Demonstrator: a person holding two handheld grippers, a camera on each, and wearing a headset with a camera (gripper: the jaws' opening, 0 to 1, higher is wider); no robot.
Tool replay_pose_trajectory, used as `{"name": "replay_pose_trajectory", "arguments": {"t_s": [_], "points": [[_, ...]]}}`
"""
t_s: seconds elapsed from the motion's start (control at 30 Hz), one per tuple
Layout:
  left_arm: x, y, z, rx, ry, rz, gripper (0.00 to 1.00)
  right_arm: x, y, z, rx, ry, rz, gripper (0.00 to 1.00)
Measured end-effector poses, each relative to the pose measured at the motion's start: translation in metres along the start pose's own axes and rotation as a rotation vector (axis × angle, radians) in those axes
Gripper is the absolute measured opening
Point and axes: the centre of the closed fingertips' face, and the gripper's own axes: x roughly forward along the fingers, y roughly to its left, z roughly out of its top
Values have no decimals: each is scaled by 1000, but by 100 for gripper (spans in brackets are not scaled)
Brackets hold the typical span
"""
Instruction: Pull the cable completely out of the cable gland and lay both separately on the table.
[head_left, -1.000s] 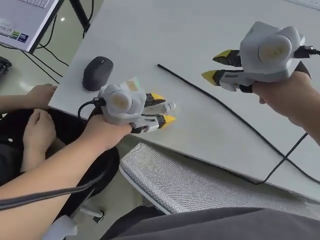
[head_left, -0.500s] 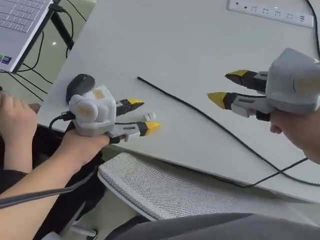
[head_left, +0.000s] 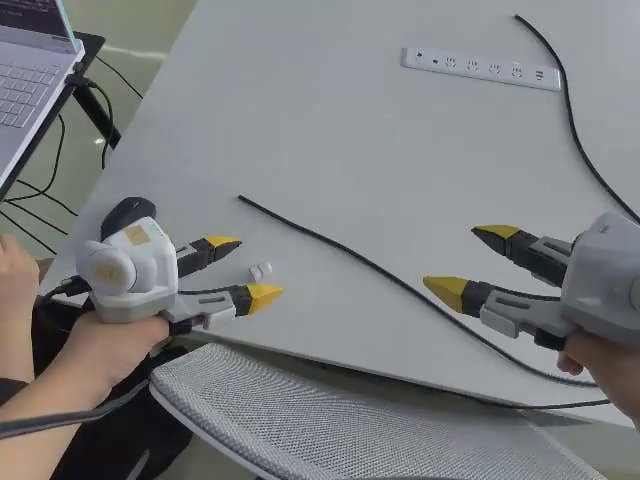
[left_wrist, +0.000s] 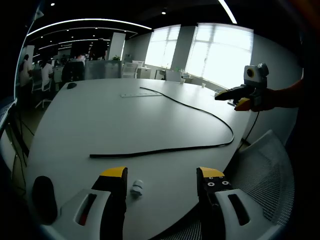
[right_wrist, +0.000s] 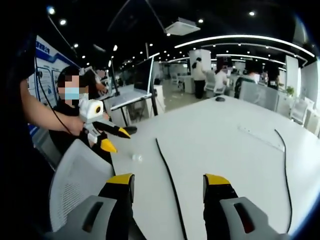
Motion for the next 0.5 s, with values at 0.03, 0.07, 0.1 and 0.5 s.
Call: {"name": "replay_pose_trajectory", "arguments": {"t_s": [0.03, 0.07, 0.1, 0.5], "points": [[0, -2, 1, 0, 3, -1, 57, -3, -2, -6, 6, 15, -5, 56], [-1, -3, 1, -3, 5, 0, 57, -6, -2, -11, 13, 22, -6, 58], [-1, -4, 1, -8, 6, 2, 58, -10, -3, -15, 16, 19, -8, 60], [-2, -25, 2, -6, 22, -4, 71, -33, -6, -69, 52, 80, -23, 70]]}}
